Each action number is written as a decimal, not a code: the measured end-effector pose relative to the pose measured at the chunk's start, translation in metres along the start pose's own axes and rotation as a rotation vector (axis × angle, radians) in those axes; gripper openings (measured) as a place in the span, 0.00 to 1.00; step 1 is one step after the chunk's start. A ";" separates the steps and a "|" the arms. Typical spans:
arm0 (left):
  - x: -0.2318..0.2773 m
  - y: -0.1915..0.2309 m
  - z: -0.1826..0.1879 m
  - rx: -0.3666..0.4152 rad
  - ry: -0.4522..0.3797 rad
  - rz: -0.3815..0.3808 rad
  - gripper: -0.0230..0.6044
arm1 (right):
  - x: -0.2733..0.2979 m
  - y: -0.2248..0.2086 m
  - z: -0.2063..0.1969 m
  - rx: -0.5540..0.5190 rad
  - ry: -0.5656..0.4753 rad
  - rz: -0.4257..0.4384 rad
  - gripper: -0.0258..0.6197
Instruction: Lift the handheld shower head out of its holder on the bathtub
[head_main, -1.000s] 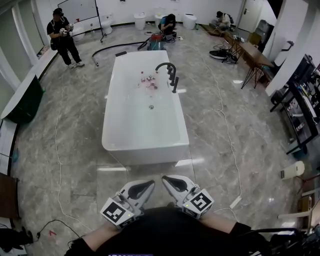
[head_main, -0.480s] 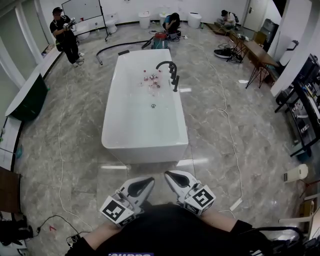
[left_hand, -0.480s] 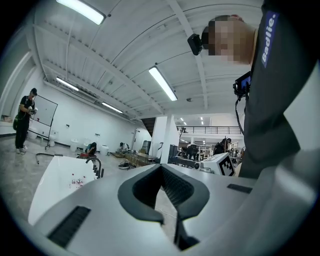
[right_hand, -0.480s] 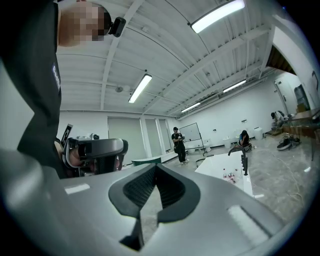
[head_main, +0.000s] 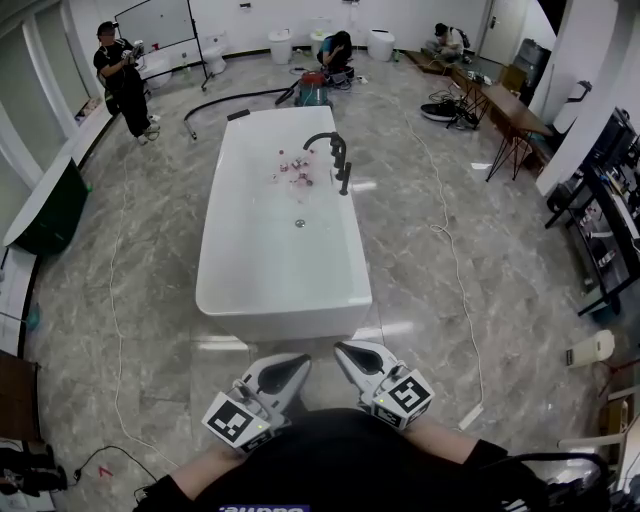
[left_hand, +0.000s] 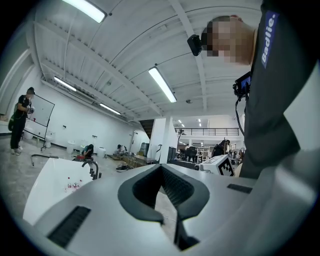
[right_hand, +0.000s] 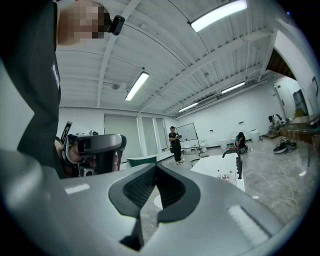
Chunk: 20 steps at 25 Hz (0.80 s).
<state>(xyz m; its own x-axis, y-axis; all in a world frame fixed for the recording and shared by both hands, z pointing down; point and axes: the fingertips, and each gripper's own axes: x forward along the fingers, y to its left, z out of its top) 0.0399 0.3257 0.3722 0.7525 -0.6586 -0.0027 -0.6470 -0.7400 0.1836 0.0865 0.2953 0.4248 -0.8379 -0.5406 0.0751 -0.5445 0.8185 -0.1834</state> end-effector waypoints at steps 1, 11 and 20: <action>0.004 0.010 0.002 0.000 -0.003 -0.008 0.04 | 0.008 -0.006 0.002 -0.007 0.008 -0.012 0.04; 0.051 0.163 0.022 -0.019 -0.007 -0.077 0.04 | 0.141 -0.079 0.016 -0.012 0.010 -0.033 0.04; 0.072 0.297 0.045 -0.043 0.002 -0.142 0.04 | 0.264 -0.128 0.032 0.009 0.038 -0.084 0.04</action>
<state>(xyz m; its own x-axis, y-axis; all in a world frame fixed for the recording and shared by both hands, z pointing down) -0.1033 0.0520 0.3819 0.8361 -0.5477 -0.0296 -0.5285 -0.8189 0.2237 -0.0633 0.0414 0.4363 -0.7900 -0.5996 0.1281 -0.6130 0.7684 -0.1839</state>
